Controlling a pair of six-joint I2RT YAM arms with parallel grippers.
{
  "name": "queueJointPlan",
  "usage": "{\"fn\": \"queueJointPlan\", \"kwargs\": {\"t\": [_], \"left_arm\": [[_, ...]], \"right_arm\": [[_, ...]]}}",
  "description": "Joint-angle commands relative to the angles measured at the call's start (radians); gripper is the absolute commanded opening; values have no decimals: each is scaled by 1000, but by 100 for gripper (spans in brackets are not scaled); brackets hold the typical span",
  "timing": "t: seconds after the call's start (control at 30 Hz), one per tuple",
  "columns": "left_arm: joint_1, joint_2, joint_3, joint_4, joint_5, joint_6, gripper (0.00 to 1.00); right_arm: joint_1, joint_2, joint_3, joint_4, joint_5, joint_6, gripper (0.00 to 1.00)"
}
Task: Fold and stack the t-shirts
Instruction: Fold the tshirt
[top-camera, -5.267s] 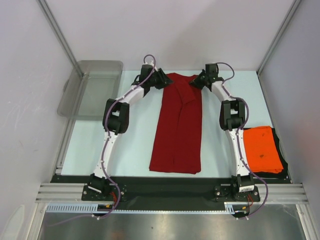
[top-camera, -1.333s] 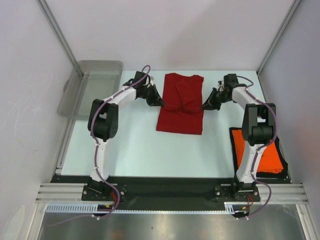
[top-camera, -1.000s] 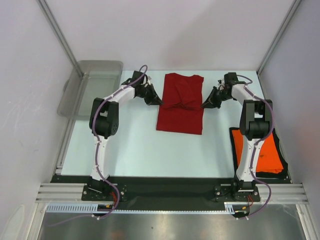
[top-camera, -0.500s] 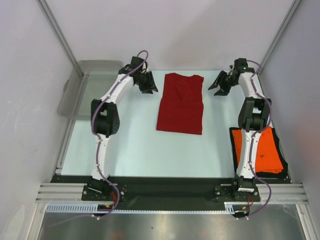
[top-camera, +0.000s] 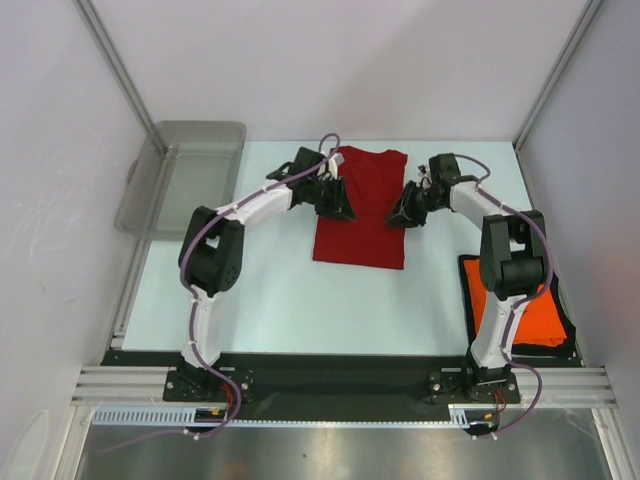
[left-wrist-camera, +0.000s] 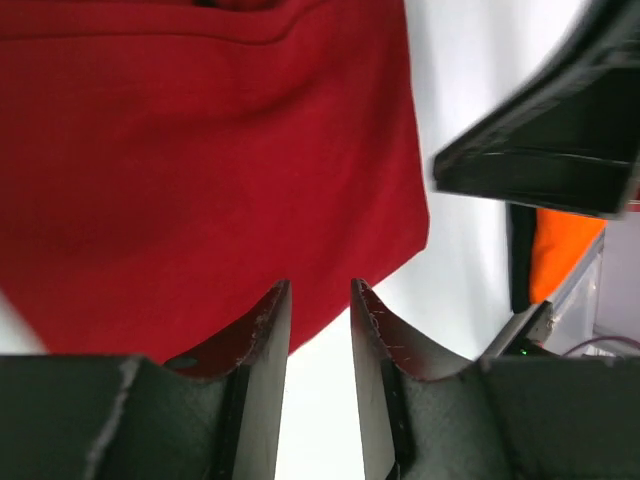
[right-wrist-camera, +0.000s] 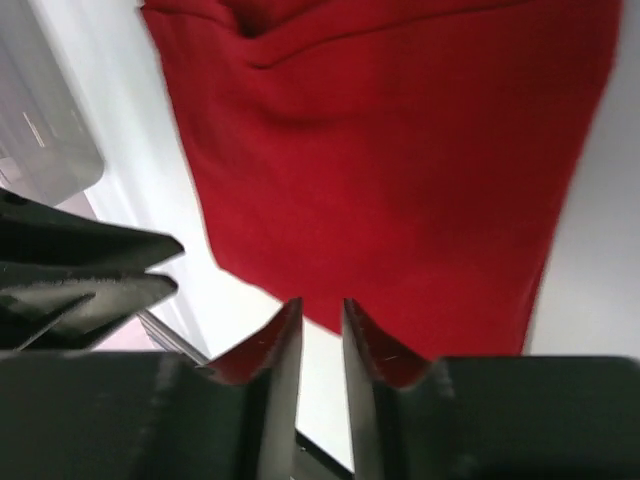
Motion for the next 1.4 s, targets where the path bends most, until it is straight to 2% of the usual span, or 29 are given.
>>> {"fn": "queueJointPlan", "kwargs": {"t": [0.0,0.1,0.13,0.23,0.43,0.53,0.6,0.63,0.67,0.7,0.73,0.77,0.8,0.87,0.9,0.97,1.0,1.03,1.07,1.1,1.13,1.23,1.3,1.33,1.37], "left_arm": [[10,75,34,147,91,-63,34],[24,127,71,199,100,-93,33],[25,139,82,218,102,-99,33],[41,187,103,276,120,-145,32],[70,273,164,272,100,-186,31],[84,342,276,214,74,-141,32],[93,395,376,136,67,-99,31],[94,423,429,35,56,-73,30],[96,448,527,-21,22,-12,29],[96,443,561,-109,-7,19,29],[94,422,563,-128,-24,60,29],[94,343,536,-136,-66,74,29],[94,293,501,-135,-91,87,32],[91,183,366,-124,-145,113,37],[90,88,321,-118,-179,117,39],[88,-6,198,-109,-196,117,40],[87,-88,104,-100,-194,102,41],[85,-127,103,-92,-190,102,42],[82,-165,1,-84,-188,87,43],[76,-245,-53,-75,-203,76,53],[73,-282,-167,-63,-210,44,53],[58,-447,-350,5,-272,-49,52],[22,-512,-485,14,-330,-102,52],[15,-570,-576,34,-354,-173,52],[10,-594,-627,61,-352,-224,52]], "right_arm": [[-52,47,-31,213,-90,78,24],[-66,101,12,233,-121,58,18],[-72,116,23,236,-135,63,10],[-89,155,37,273,-164,98,0],[-109,257,93,288,-179,136,0],[-118,328,193,240,-150,117,0],[-126,365,275,125,-120,84,1],[-129,401,315,73,-97,60,2],[-128,415,415,16,-54,16,3],[-158,429,458,-99,-29,-9,6],[-164,432,504,-153,17,-34,8],[-175,422,535,-231,40,-84,11],[-177,403,576,-259,69,-109,19],[-178,335,600,-317,173,-147,29],[-178,310,594,-360,199,-163,41],[-178,215,539,-371,226,-166,50],[-177,174,441,-359,203,-164,59],[-177,132,367,-339,203,-158,63],[-175,91,294,-280,156,-146,67],[-175,-5,221,-243,123,-112,71],[-175,-49,63,-207,73,-92,73],[-163,-230,-206,-48,-9,12,79],[-154,-294,-317,41,-24,66,79],[-140,-363,-368,76,-36,139,79],[-140,-397,-479,159,-37,174,79]]}}
